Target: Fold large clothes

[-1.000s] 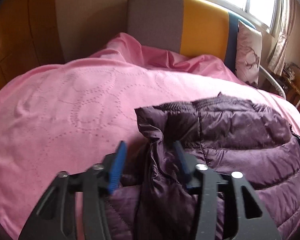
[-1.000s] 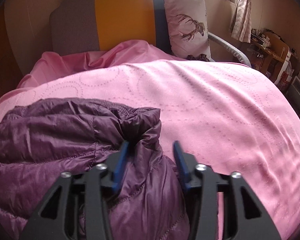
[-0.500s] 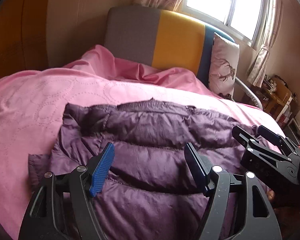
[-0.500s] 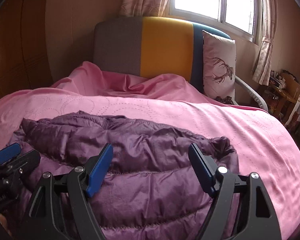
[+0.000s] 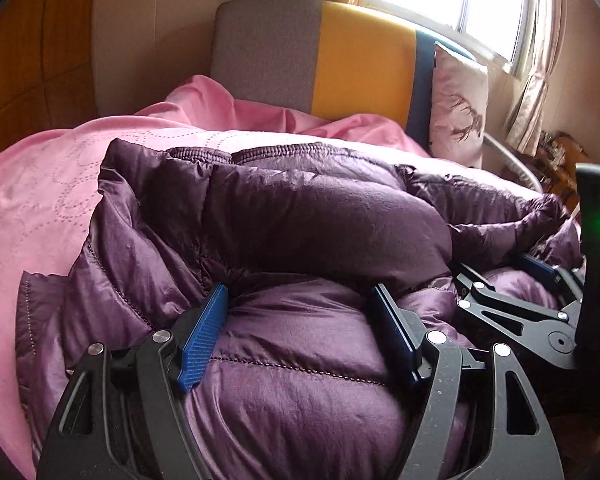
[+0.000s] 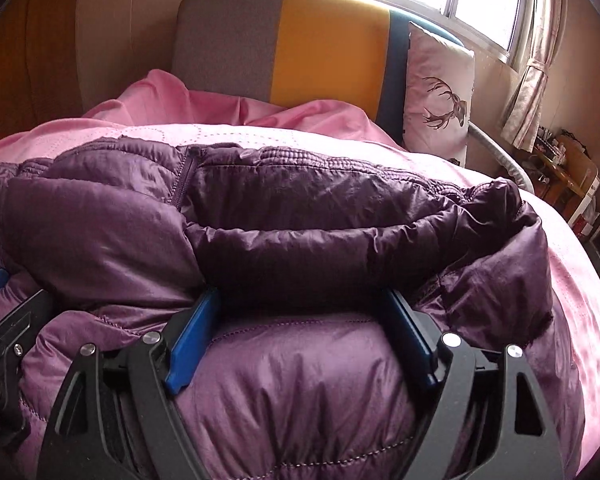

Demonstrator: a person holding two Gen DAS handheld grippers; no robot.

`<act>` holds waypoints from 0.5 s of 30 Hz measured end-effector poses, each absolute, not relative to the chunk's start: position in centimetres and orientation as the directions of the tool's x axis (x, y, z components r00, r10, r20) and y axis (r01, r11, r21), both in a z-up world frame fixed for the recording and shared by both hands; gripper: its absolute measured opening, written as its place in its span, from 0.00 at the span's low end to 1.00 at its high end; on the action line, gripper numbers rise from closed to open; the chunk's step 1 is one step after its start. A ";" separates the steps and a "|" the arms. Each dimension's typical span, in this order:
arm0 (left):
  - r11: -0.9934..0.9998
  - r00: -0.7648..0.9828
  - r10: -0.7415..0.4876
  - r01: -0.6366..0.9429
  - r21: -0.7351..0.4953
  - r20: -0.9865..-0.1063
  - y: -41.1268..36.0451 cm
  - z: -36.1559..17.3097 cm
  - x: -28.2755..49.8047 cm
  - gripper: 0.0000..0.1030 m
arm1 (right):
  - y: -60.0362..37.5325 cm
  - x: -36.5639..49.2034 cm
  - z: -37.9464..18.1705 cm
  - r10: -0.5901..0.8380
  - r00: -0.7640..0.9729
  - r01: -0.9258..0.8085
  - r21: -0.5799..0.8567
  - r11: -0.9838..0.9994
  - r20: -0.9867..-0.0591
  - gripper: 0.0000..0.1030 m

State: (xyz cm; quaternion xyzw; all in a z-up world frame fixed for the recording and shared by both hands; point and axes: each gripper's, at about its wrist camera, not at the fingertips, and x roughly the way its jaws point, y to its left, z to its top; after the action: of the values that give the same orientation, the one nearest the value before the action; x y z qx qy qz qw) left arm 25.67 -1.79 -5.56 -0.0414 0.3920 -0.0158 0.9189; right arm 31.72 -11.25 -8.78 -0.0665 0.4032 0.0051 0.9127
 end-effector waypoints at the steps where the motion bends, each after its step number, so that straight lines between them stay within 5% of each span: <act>1: 0.998 0.685 -0.047 -0.003 -0.068 -0.727 -2.1 -5.7 25.9 0.70 | -11.3 31.8 -8.8 -0.047 0.672 -0.062 -0.120 0.991 -0.739 0.79; 8: 1.000 0.662 0.002 -0.008 -0.004 -0.749 -2.8 -6.2 26.4 0.70 | -11.6 32.1 -8.7 -0.036 0.668 -0.062 -0.103 0.993 -0.743 0.80; 15: 0.999 0.659 -0.036 0.008 -0.041 -0.752 -2.3 -5.6 26.2 0.70 | -17.7 29.4 -4.1 0.086 0.688 -0.022 0.098 0.995 -0.721 0.84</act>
State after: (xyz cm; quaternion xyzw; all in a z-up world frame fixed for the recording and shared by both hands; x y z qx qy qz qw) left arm 26.21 -2.26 -5.58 -0.0172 0.4129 -0.0121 0.9105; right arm 29.42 -17.71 -4.11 0.0406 0.3939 0.0295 0.9178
